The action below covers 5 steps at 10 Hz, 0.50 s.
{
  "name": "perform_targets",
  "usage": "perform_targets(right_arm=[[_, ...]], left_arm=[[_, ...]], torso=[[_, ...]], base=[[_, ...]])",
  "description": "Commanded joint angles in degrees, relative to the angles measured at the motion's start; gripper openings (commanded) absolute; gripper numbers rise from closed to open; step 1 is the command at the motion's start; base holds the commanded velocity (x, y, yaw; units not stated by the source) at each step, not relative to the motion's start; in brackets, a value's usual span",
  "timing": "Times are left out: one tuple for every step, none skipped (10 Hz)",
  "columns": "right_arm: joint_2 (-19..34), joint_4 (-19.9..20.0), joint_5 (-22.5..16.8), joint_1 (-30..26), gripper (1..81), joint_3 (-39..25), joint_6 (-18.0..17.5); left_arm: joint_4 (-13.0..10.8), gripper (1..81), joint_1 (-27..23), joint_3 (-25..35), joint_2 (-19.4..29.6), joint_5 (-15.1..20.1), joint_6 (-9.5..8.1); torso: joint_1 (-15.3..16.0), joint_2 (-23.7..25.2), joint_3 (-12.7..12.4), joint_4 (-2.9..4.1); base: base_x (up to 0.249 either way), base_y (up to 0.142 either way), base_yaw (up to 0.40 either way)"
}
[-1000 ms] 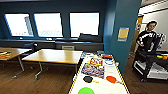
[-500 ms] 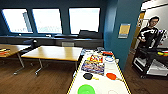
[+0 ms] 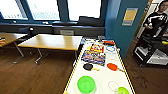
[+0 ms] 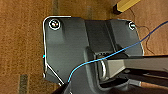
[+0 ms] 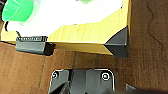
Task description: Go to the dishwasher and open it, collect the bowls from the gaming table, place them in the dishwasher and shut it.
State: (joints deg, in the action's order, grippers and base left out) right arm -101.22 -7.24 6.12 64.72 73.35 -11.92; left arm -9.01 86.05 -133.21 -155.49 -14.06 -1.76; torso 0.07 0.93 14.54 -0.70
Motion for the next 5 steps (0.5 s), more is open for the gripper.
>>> perform_targets(right_arm=[[7.3, 0.6, -8.4, -11.7, 81.1, -2.4, -4.2], [7.8, 0.6, -11.9, -16.2, 81.1, -2.9, -5.4], [8.4, 0.6, -15.8, -21.0, 81.1, -3.0, -7.1], [9.0, 0.5, -19.0, -25.6, 81.1, -2.8, -8.7], [9.3, 0.5, -22.0, -29.7, 81.1, -2.5, -9.9]], left_arm=[[0.0, 81.1, -1.1, 0.5, 1.3, 2.7, -0.18], [0.1, 81.1, -1.1, 0.5, 1.4, 2.7, -0.18], [0.1, 81.1, -1.1, 0.5, 1.4, 2.7, -0.18], [0.1, 81.1, -1.1, 0.5, 1.3, 2.8, -0.18], [0.1, 81.1, -1.1, 0.5, 1.2, 2.8, -0.18]], torso=[[0.0, 0.0, -0.1, 0.0], [0.0, 0.0, 1.2, 0.0], [0.0, 0.0, 1.5, 0.0], [0.0, 0.0, 1.9, 0.0], [0.0, 0.0, 1.8, 0.0]], base=[[0.0, 0.0, 0.0], [0.0, 0.0, 0.0], [0.0, 0.0, 0.0], [0.0, 0.0, 0.0], [0.0, 0.0, 0.0]])
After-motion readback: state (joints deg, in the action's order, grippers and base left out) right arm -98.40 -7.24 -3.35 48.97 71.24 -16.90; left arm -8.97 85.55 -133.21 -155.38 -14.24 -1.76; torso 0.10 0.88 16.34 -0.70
